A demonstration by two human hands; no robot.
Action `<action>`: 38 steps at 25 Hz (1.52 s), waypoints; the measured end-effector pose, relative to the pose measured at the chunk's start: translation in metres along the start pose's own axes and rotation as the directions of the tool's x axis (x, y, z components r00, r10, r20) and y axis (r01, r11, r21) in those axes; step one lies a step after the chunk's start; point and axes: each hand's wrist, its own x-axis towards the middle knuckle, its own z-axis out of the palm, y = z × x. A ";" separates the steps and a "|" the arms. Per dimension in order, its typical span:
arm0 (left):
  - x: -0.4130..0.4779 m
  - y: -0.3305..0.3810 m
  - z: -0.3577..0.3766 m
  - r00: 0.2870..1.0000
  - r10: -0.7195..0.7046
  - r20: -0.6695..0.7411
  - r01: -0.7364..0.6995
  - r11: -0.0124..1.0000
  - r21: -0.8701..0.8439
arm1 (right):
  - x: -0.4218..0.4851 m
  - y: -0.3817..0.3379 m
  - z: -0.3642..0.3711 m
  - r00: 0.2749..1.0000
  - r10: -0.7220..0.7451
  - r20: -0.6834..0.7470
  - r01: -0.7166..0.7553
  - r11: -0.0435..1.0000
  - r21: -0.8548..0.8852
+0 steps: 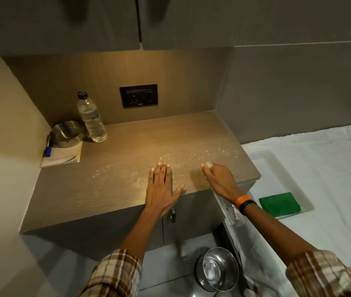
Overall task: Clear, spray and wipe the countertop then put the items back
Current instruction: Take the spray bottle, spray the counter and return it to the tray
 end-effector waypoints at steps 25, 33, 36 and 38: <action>0.219 0.213 0.035 0.998 0.000 0.068 -0.003 0.999 0.044 | 0.115 0.295 -0.124 0.949 0.315 0.002 -0.302 0.910 0.284; 0.269 0.196 0.075 0.997 -0.074 -0.028 0.076 0.994 0.084 | 0.188 0.366 -0.054 0.898 0.440 0.001 -0.404 0.825 0.396; 0.273 0.193 0.075 0.997 -0.073 -0.030 0.076 0.991 0.110 | 0.214 0.369 -0.037 0.894 0.444 0.063 -0.430 0.808 0.402; 0.276 0.190 0.074 0.998 -0.062 -0.004 0.062 0.992 0.106 | 0.224 0.365 -0.029 0.886 0.456 0.082 -0.452 0.809 0.375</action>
